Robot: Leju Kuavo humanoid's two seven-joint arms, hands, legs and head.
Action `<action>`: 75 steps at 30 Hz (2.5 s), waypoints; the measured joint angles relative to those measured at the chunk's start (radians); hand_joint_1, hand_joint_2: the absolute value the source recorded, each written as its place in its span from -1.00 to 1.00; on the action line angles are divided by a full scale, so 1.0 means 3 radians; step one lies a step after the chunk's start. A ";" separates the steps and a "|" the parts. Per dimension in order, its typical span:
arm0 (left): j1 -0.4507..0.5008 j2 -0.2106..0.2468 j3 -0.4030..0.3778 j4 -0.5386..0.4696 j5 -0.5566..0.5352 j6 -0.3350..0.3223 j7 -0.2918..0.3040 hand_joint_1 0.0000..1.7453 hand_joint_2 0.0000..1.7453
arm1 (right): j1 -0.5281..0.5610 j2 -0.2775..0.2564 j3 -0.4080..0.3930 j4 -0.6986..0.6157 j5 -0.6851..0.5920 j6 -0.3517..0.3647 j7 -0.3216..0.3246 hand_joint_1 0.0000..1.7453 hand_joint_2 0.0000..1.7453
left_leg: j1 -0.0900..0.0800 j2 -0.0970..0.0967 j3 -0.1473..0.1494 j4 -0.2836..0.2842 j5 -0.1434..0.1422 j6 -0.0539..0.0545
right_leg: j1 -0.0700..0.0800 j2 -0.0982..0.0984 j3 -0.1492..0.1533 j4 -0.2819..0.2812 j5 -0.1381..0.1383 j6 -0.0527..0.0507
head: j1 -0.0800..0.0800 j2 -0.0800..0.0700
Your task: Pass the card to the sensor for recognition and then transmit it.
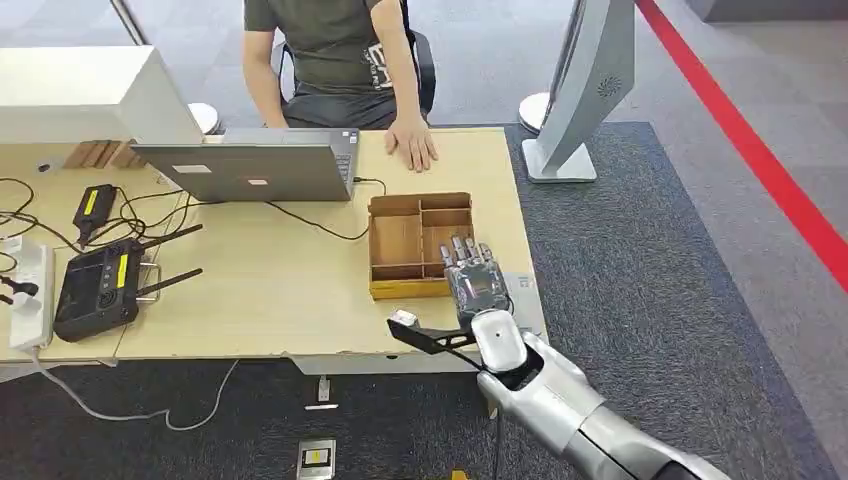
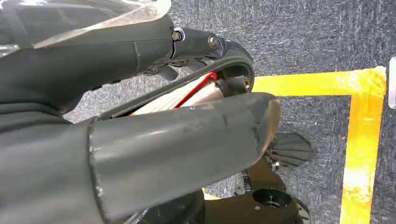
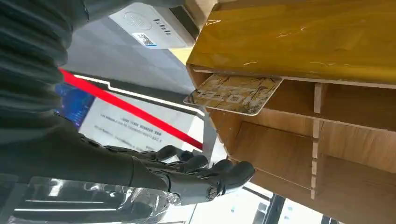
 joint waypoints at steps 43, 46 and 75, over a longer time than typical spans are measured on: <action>-0.0052 0.0000 -0.0133 0.0000 -0.0164 -0.0056 0.0055 -1.00 -1.00 | -0.0013 -0.0087 -0.0009 0.0090 0.0085 -0.0009 0.0064 -1.00 1.00 | 0.0000 0.0000 0.0001 0.0000 0.0000 0.0000 | 0.0000 0.0000 0.0000 0.0001 0.0000 0.0000 | 0.0001 0.0000; -0.0052 0.0000 -0.0140 0.0000 -0.0164 -0.0056 0.0050 -1.00 -1.00 | -0.0014 -0.0056 0.0000 0.0058 0.0114 -0.0003 0.0033 -1.00 1.00 | 0.0000 0.0000 0.0001 0.0000 0.0000 0.0000 | 0.0000 0.0000 0.0000 0.0000 0.0000 0.0000 | 0.0000 0.0000; -0.0033 0.0000 -0.0142 0.0000 -0.0114 -0.0027 0.0022 -1.00 -1.00 | -0.0018 0.0064 0.0089 -0.0016 0.0095 0.0149 -0.0010 -1.00 1.00 | 0.0000 0.0000 0.0000 0.0000 0.0000 0.0000 | 0.0000 0.0000 0.0000 0.0001 0.0000 0.0000 | 0.0000 0.0001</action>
